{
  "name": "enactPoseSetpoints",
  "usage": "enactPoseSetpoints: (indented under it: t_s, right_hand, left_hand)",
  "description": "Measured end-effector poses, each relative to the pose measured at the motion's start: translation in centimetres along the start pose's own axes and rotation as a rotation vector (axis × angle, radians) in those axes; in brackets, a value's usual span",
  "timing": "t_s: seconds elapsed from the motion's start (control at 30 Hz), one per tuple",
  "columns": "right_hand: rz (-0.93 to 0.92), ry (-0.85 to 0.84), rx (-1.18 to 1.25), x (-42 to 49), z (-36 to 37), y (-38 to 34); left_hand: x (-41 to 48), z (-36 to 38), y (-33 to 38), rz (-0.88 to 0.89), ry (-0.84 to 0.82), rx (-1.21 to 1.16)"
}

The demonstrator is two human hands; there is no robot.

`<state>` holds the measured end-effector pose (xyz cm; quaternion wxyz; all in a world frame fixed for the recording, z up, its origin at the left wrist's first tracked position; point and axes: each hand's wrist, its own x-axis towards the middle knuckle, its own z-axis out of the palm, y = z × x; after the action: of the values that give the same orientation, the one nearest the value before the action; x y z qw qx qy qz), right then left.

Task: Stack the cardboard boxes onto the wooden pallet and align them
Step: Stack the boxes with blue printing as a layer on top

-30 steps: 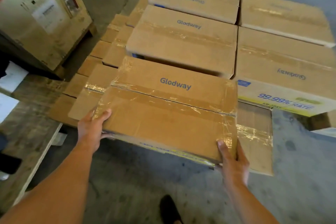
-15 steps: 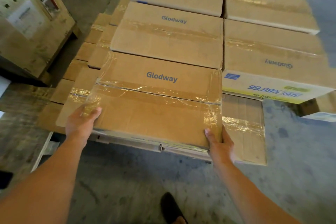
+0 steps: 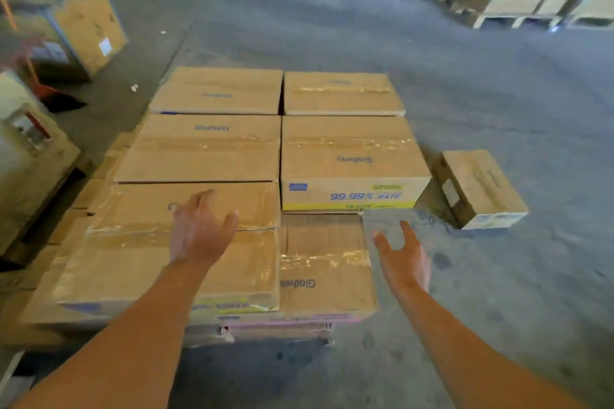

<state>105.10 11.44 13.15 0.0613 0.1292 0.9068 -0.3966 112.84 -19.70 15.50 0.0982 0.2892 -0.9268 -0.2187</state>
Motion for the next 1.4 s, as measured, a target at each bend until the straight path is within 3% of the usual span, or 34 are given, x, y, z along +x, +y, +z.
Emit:
enactPoseSetpoints:
  t_s: [0.27, 0.47, 0.73, 0.97, 1.2, 1.4]
  right_hand:
    - [-0.038, 0.211, -0.026, 8.3, -23.9, 9.8]
    - [0.053, 0.299, 0.038, 13.5, -33.2, 16.3]
    - [0.204, 0.302, 0.052, 24.6, -35.2, 22.4]
    - [0.382, 0.309, 0.1, 43.0, -33.8, 24.2]
    - [0.565, 0.266, 0.127, 59.1, -31.4, 24.5]
    - [0.769, 0.218, 0.251, 70.1, -26.5, 28.2]
  left_hand:
    - [-4.6, 3.7, 30.7, 0.394, -0.077, 0.029]
    - [-6.7, 9.9, 46.7, 0.57, -0.118, 0.054]
    - [-1.6, 22.8, 58.3, 0.751, -0.272, 0.108]
    - [12.3, 37.5, 67.9, 0.892, -0.467, 0.194]
    - [24.7, 51.2, 75.9, 0.905, -0.687, 0.283]
    - [31.7, 62.7, 79.4, 0.837, -0.769, 0.329]
